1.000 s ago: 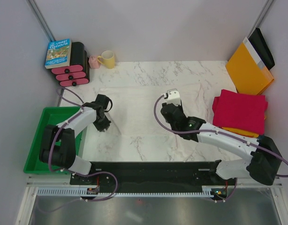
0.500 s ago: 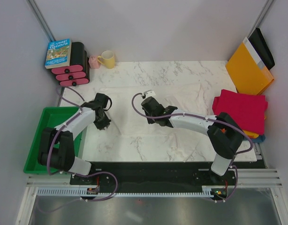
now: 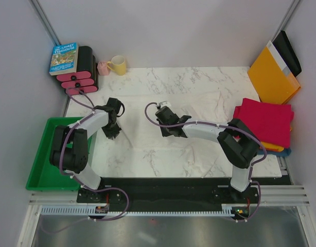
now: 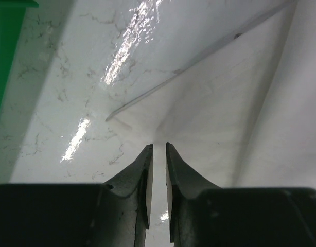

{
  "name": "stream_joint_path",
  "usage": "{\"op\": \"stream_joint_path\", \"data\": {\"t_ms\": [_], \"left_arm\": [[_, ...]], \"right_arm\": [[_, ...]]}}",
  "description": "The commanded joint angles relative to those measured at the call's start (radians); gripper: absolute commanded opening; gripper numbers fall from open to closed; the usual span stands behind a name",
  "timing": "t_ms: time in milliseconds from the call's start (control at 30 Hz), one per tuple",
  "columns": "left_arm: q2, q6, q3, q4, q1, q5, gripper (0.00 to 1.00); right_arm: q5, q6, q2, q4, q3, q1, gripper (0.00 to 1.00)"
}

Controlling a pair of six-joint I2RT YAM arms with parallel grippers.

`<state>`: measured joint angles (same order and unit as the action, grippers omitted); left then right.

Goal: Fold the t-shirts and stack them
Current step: Fold the flattened tshirt in 1/3 of the way

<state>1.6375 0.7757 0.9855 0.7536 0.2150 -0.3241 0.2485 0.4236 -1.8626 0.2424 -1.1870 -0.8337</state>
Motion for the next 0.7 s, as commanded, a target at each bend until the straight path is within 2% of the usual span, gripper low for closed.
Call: {"op": "stream_joint_path", "data": {"t_ms": [0,133,400,667], "left_arm": [[-0.034,-0.033,0.053,-0.017,-0.003,-0.038,0.22],[-0.076,-0.042,0.045,-0.036,-0.003,-0.029,0.22],[0.087,-0.044,0.029,-0.042,-0.003,-0.027,0.22],[0.105,-0.024,-0.008,-0.022,-0.011,0.026,0.24]], "right_arm": [[-0.017,0.018,0.006,-0.046,-0.069,0.008,0.1],[-0.018,0.018,-0.01,-0.049,-0.103,0.008,0.11],[-0.071,0.049,-0.158,-0.042,-0.22,0.048,0.11],[-0.113,0.104,-0.211,-0.02,-0.241,0.123,0.12]]}}
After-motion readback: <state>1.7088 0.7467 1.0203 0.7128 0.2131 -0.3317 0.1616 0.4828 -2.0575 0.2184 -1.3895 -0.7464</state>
